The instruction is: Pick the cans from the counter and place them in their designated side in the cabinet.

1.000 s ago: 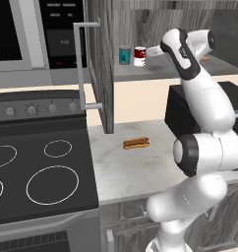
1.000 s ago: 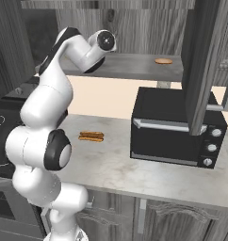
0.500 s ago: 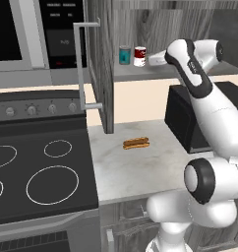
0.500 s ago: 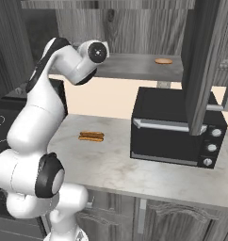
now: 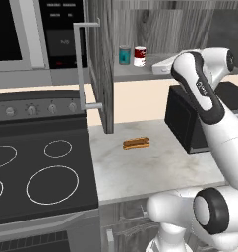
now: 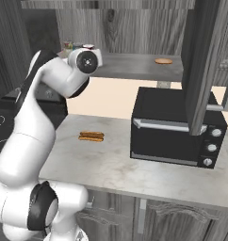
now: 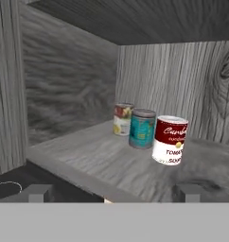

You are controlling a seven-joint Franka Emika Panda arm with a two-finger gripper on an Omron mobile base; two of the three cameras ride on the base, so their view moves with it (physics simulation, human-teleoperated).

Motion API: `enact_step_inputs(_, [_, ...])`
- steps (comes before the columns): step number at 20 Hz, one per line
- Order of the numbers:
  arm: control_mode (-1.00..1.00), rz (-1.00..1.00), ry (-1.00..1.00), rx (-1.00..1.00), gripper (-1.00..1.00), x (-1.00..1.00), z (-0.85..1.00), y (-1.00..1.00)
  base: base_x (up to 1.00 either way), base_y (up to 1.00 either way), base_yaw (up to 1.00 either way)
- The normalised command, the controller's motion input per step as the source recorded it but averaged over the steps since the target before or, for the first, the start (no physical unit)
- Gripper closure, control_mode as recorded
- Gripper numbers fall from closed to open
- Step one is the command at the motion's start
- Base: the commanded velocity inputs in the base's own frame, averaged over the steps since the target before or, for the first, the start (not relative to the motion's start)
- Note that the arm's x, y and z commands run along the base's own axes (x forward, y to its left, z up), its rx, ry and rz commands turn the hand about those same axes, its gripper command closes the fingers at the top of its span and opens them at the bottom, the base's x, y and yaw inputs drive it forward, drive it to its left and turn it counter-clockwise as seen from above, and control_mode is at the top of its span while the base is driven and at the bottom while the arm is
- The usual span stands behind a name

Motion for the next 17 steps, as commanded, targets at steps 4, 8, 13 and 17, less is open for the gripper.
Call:
enact_step_inputs(4, [-1.0, 0.0, 0.09, -0.01, -1.0, -0.61, 0.0, 0.0, 0.0, 0.0, 0.0])
enact_step_inputs(8, [-1.0, 0.0, 0.14, -0.04, -1.0, -0.56, 0.0, 0.0, 0.0, 0.0, 0.0])
enact_step_inputs(13, [-1.0, 0.01, 0.06, -0.02, -1.0, -0.68, -0.04, 0.0, 0.0, 0.0, 0.0])
enact_step_inputs(17, [-1.0, 0.0, -0.01, 0.01, -1.0, -0.63, -0.04, 0.0, 0.0, 0.0, 0.0])
